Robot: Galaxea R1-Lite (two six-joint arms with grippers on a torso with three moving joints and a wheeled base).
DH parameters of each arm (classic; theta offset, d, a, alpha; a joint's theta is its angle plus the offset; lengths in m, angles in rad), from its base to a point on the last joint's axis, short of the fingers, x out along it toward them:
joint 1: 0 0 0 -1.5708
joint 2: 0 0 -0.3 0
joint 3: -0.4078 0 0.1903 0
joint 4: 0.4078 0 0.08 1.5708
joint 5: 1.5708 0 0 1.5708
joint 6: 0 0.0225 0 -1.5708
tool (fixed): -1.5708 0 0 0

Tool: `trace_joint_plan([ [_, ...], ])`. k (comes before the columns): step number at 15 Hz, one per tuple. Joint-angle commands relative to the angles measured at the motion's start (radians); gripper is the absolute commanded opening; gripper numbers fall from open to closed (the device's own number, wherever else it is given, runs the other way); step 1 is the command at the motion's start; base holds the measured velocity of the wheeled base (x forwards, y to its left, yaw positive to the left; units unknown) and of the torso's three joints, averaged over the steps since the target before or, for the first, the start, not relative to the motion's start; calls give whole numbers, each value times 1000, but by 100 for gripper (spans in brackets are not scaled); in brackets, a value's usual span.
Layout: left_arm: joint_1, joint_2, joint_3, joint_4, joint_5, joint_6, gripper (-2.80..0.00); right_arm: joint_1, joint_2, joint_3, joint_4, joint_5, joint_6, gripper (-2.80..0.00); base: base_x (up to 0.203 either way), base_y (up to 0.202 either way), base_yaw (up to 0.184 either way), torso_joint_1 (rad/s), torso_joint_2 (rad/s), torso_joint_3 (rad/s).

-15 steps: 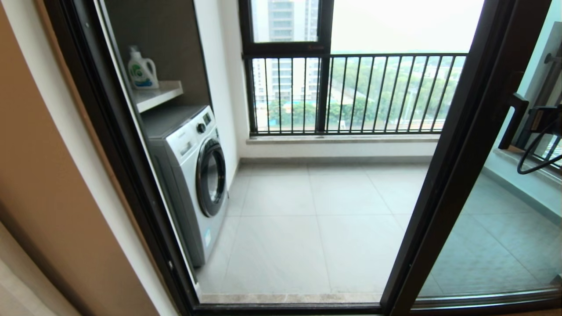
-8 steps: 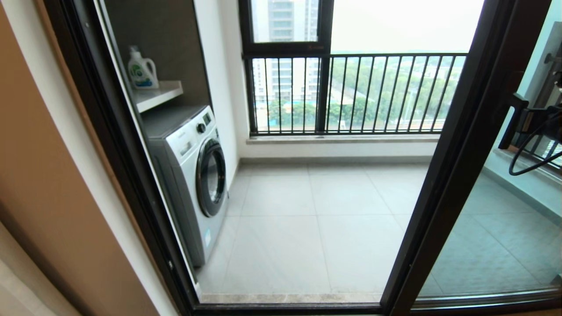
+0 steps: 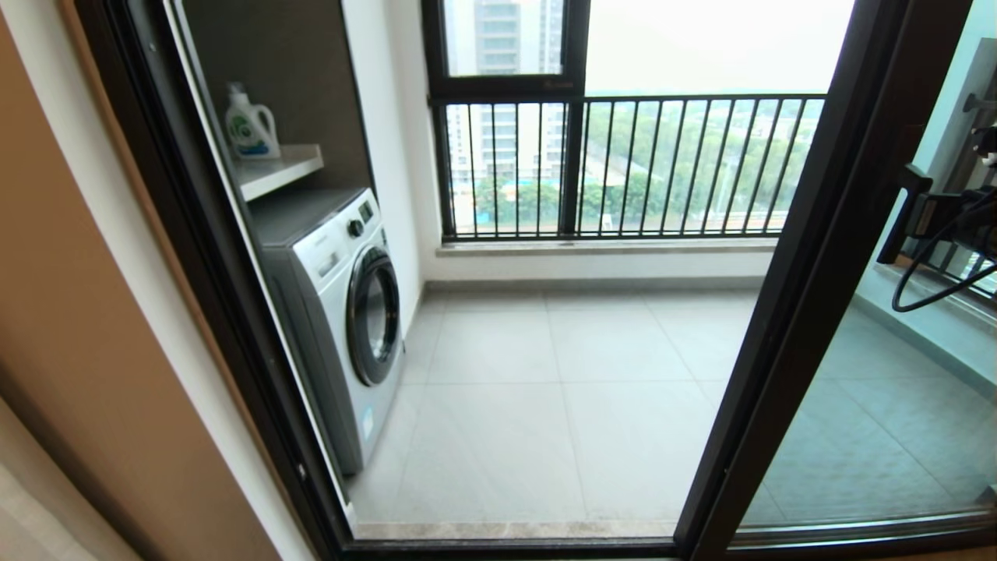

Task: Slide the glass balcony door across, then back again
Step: Close the slid door

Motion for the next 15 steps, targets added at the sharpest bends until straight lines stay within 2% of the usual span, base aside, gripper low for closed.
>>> trace_joint_plan([
  [1,0,2,0,0,0,-1,-280,29,-1,13,-17,-4,-1,-280,0,0,0,0,0,0],
  [6,0,2,0,0,0,0,-280,81,-3,51,-74,-36,-4,-280,0,0,0,0,0,0],
  [15,0,2,0,0,0,-1,-280,180,-16,67,-96,-86,-5,-280,0,0,0,0,0,0],
])
